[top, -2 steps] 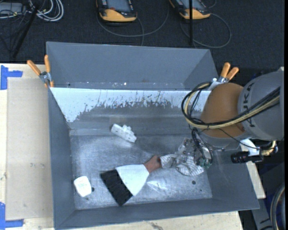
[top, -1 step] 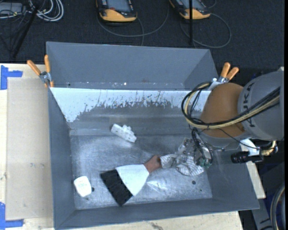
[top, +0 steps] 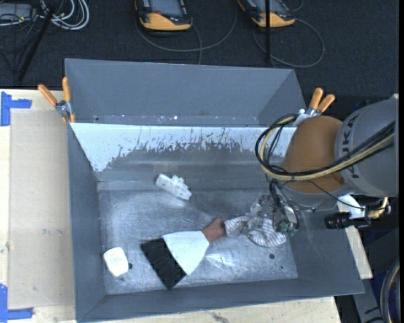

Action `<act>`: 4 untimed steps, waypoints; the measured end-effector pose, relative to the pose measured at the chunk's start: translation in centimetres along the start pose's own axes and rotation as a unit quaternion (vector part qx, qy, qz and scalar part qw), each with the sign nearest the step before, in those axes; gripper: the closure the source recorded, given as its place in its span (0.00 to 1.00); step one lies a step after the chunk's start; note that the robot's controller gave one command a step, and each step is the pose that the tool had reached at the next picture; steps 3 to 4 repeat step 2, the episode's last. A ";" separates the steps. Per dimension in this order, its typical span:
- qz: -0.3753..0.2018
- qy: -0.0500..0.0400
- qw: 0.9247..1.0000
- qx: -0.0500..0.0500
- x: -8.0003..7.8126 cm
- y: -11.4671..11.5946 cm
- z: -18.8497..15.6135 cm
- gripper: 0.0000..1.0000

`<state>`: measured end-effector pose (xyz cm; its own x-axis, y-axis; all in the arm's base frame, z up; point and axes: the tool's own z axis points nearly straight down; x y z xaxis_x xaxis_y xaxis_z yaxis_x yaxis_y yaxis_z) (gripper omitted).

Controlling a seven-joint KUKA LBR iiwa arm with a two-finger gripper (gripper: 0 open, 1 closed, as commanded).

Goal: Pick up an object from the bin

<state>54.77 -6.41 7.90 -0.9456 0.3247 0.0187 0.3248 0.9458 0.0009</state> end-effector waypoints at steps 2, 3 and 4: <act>0.000 -0.006 1.000 0.001 0.1 -0.1 -2.1 1.00; 0.000 -0.006 1.000 0.001 0.1 -0.1 -2.1 1.00; 0.000 -0.006 1.000 0.001 0.1 -0.1 -2.1 1.00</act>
Offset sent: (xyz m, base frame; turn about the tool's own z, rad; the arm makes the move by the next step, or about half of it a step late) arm -0.0001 -0.0001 0.0760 0.0000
